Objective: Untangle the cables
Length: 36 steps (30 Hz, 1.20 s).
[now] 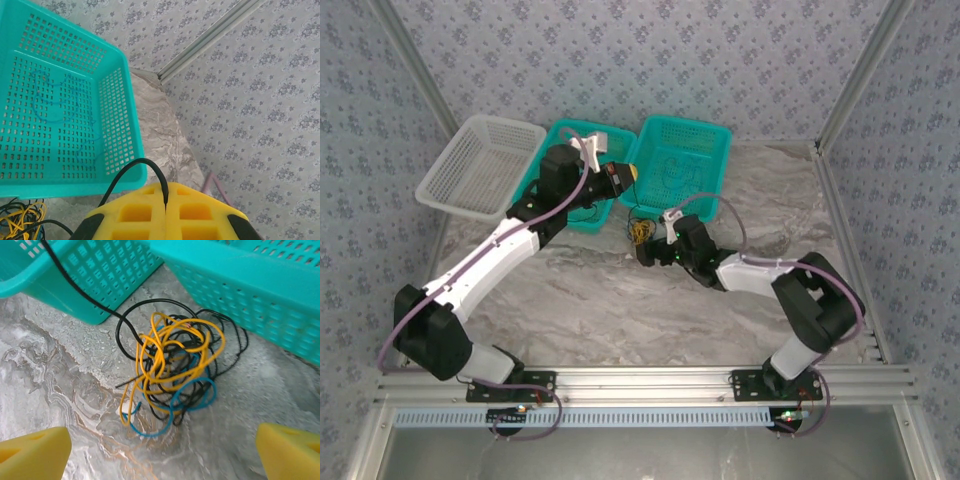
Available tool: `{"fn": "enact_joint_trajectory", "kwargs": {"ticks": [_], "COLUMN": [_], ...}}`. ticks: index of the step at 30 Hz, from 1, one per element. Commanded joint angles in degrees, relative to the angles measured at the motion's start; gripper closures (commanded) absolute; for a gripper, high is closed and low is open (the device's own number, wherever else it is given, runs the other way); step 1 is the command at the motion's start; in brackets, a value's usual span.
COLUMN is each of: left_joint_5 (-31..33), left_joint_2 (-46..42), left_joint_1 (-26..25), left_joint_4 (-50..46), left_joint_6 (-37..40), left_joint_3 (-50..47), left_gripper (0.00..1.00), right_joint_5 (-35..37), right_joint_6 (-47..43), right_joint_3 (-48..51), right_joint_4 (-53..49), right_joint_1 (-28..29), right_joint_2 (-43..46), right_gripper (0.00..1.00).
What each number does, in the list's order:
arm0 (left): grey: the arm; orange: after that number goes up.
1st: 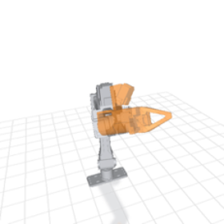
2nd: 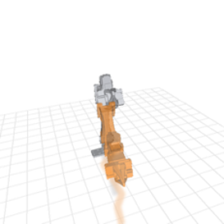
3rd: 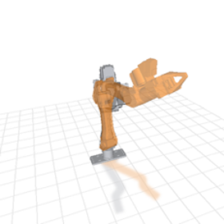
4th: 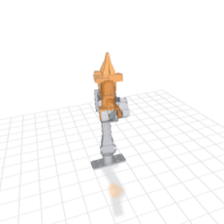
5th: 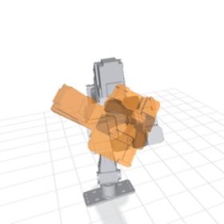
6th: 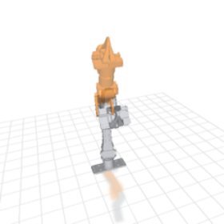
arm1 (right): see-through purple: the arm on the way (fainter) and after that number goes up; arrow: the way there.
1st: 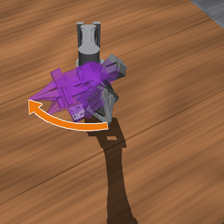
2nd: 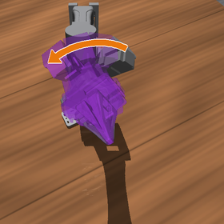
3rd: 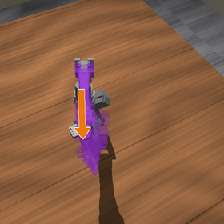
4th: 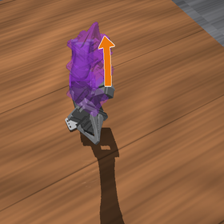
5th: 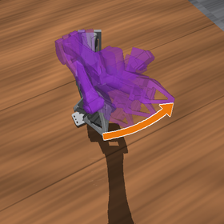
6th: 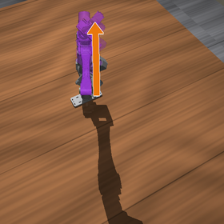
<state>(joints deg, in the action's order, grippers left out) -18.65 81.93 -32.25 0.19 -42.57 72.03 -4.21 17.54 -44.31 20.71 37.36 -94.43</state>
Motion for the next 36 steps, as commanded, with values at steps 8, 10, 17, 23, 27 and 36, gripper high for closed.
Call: {"fn": "enact_joint_trajectory", "kwargs": {"ticks": [8,10,17,23,27,36], "left_joint_5": [0.06,0.71,8.24,28.18,39.26,45.94], "left_joint_2": [-1.15,-1.84,-5.47,-9.85,-12.67,-18.59], "left_joint_1": [0.56,0.91,2.62,3.11,4.39,10.35], "left_joint_4": [1.92,1.75,-3.91,-16.44,-22.64,-27.04], "left_joint_6": [-0.41,-0.44,1.02,2.38,1.94,-1.91], "left_joint_3": [-0.83,-1.25,-2.42,-2.24,-2.92,-6.57], "left_gripper": [1.0,1.0,1.0,1.0,1.0,1.0], "right_joint_5": [0.56,1.68,5.93,9.23,11.88,15.31], "right_joint_6": [3.42,4.99,4.51,5.85,8.75,14.29], "right_joint_3": [-11.43,-11.48,-2.46,6.83,12.13,18.11], "right_joint_4": [0.12,1.44,2.65,-3.21,-9.17,-18.68], "right_joint_1": [-0.67,-0.63,0.43,-0.92,-2.08,-7.63], "right_joint_2": [-14.84,-16.63,-9.4,1.64,8.56,18.44], "right_gripper": [0.21,0.34,0.73,0.9,0.93,0.94]}}
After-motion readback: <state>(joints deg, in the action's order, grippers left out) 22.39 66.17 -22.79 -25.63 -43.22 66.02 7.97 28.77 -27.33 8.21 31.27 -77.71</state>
